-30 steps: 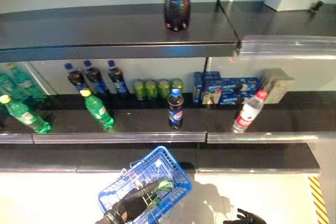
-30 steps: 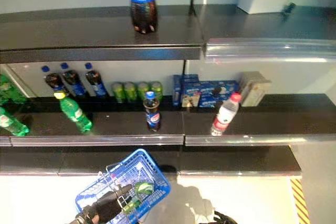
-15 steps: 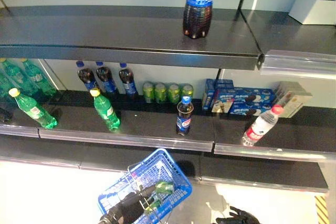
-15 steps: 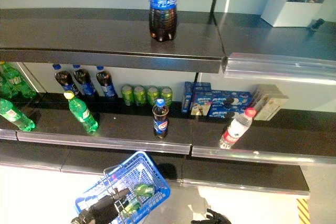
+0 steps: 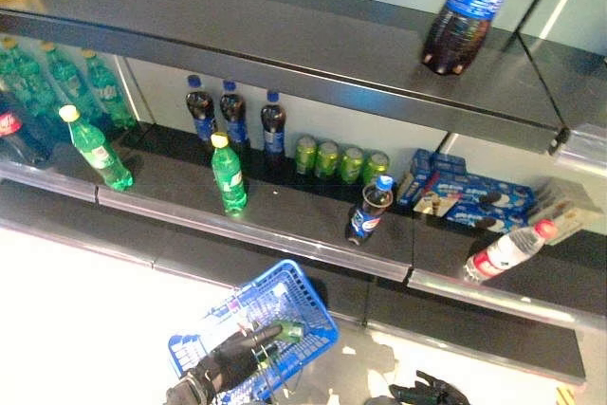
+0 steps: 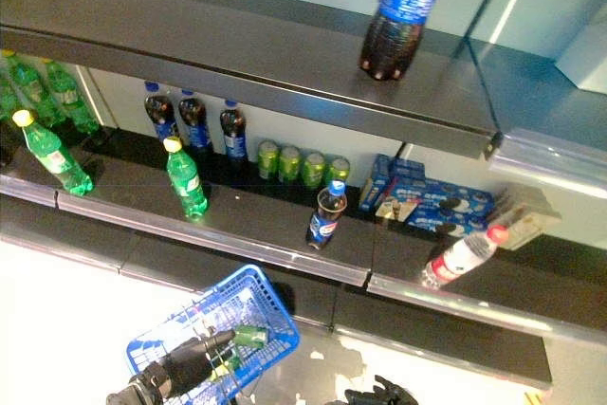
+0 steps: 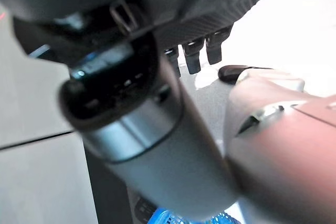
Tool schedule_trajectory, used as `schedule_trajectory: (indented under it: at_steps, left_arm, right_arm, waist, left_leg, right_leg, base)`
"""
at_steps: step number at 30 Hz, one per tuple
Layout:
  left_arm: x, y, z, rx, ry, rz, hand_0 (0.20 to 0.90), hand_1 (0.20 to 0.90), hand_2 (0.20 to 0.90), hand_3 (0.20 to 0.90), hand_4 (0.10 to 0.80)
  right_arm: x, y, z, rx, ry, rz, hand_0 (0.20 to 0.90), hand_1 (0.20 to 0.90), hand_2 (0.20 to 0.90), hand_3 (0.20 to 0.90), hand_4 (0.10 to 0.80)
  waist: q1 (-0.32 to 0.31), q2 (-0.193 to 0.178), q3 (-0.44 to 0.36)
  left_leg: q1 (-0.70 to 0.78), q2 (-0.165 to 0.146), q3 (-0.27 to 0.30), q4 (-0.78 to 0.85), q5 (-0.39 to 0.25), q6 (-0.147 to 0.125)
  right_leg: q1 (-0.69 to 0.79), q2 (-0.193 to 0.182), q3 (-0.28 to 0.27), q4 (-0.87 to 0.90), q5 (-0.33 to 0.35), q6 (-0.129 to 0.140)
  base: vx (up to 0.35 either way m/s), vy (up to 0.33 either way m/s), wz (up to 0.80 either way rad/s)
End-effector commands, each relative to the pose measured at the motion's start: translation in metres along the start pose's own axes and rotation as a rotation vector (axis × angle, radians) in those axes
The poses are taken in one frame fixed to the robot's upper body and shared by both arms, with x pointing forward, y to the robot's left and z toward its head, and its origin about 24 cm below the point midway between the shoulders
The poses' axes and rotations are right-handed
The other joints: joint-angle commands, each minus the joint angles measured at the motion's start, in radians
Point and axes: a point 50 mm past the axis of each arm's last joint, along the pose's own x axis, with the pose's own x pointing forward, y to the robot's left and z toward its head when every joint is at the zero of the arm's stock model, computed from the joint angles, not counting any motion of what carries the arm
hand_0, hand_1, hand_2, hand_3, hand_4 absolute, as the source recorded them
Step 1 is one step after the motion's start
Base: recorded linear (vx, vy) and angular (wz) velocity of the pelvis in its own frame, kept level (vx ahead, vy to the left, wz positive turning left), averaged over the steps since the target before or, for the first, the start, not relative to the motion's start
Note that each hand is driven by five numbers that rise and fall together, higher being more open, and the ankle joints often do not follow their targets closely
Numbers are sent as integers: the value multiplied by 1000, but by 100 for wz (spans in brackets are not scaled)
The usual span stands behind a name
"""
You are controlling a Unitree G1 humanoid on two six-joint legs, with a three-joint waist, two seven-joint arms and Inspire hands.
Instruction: Pick up the drink and place into the basket.
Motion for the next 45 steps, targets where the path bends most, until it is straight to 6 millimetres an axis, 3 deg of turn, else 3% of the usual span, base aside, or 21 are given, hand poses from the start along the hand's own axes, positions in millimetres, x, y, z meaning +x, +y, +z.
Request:
schedule_trajectory:
  at_steps: [1,4,7,8,11,20,25,28,30,32,33,36,37,40,43,45]
  left_arm:
    - [12,-27,20,15,-43,-192,300,300,300,200,100]
    - [10,-24,19,2,-49,-183,300,300,300,200,100]
    - [9,-22,10,-34,-41,-183,300,300,300,200,100]
    - [8,-19,5,-32,-26,-176,300,300,300,200,100]
    - [8,-16,-3,-48,-20,-155,300,300,300,200,100]
    - [8,-17,-4,-68,-58,-172,300,300,300,200,100]
    - [8,-18,-4,-77,-73,-182,300,300,300,200,100]
    - [7,-17,-3,-73,-80,-188,300,300,300,200,100]
    - [7,-19,0,-65,-92,-206,300,300,300,200,100]
    - [10,-26,4,-70,-122,-235,300,300,300,200,100]
    - [11,-28,6,-69,-134,-239,300,300,300,200,100]
    - [12,-27,14,-56,-124,-215,300,300,300,200,100]
    - [9,-24,19,-53,-130,-192,300,300,300,200,100]
    - [-2,-12,29,-80,-158,-145,300,300,300,200,100]
    - [-9,-2,18,-55,-123,-121,300,300,300,200,100]
    - [-9,-1,16,-63,-126,-121,300,300,300,200,100]
  right_arm:
    - [1,-6,15,36,-63,-16,900,900,900,900,800]
    - [2,-6,19,33,-65,-21,900,900,900,900,800]
    - [2,-7,18,9,-43,-23,900,900,900,900,800]
    - [2,-8,18,12,-41,-24,900,900,900,900,800]
    - [1,-12,15,1,-24,-35,900,900,900,900,800]
    - [0,-16,11,-26,-3,-36,900,900,900,900,800]
    - [0,-15,10,-48,10,-32,900,900,900,900,800]
    - [-1,-15,8,-71,20,-26,900,900,900,900,800]
    - [-1,-18,14,-80,8,-36,900,900,900,900,800]
    - [1,-23,31,-70,-29,-51,900,900,900,900,800]
    - [2,-23,37,-60,-44,-55,900,900,900,900,800]
    - [3,-20,38,-35,-48,-57,900,900,900,900,800]
    - [3,-17,31,-52,-38,-28,900,900,900,900,800]
    - [2,-8,21,-34,-36,13,900,900,900,900,800]
    - [1,-8,19,5,-57,9,900,900,900,900,800]
    - [1,-9,20,14,-66,8,900,900,900,900,800]
  waist:
    - [11,-2,-10]
    - [14,9,-12]
    - [15,19,-26]
    - [17,17,-33]
    - [15,21,-54]
    - [7,41,-80]
    - [5,45,-83]
    - [2,44,-71]
    - [21,33,-50]
    - [54,15,-23]
    - [63,8,-13]
    - [55,-11,4]
    - [51,-27,15]
    - [65,-51,30]
    - [65,-31,13]
    - [64,-9,-7]
  left_leg:
    - [46,12,53,43,-90,-44]
    - [31,48,44,81,-86,-54]
    - [49,63,40,66,-67,-68]
    - [49,67,52,52,-40,-68]
    - [66,76,59,11,-10,-90]
    - [73,80,60,0,-5,-121]
    - [79,76,53,0,-11,-116]
    - [86,66,45,8,-7,-105]
    - [48,63,-22,78,-26,-102]
    - [-4,39,-120,147,-63,-95]
    - [-21,37,-132,168,-75,-93]
    - [-31,41,-104,176,-94,-82]
    - [-29,40,-78,185,-100,-84]
    - [18,43,-28,147,-103,-92]
    - [38,43,-10,74,-69,-67]
    - [19,31,-16,47,-51,-38]
  right_leg:
    - [-84,-23,80,48,192,26]
    - [-58,-13,80,30,131,13]
    - [-21,12,81,30,80,3]
    - [-12,20,70,17,78,-14]
    - [39,45,49,-33,63,-23]
    - [89,67,10,-79,53,-36]
    - [93,72,12,-66,36,-44]
    - [81,75,45,-23,9,-51]
    - [64,69,73,-9,10,-56]
    - [42,65,123,-21,27,-56]
    - [29,60,145,-26,40,-47]
    - [-13,43,174,-34,81,-14]
    - [-26,28,166,-48,124,11]
    - [-53,-15,98,-17,246,46]
    - [-78,-39,105,119,249,41]
    - [-60,-34,129,222,189,15]
  base:
    - [-3,-237,57]
    - [27,-227,57]
    - [79,-114,20]
    - [49,-105,8]
    - [73,-53,6]
    - [54,2,7]
    - [27,9,0]
    - [54,36,1]
    - [-71,91,-3]
    - [-179,179,-19]
    - [-214,224,-58]
    - [-184,204,-74]
    - [-142,115,-42]
    - [-145,88,-58]
    - [-215,79,-82]
    - [-245,60,15]
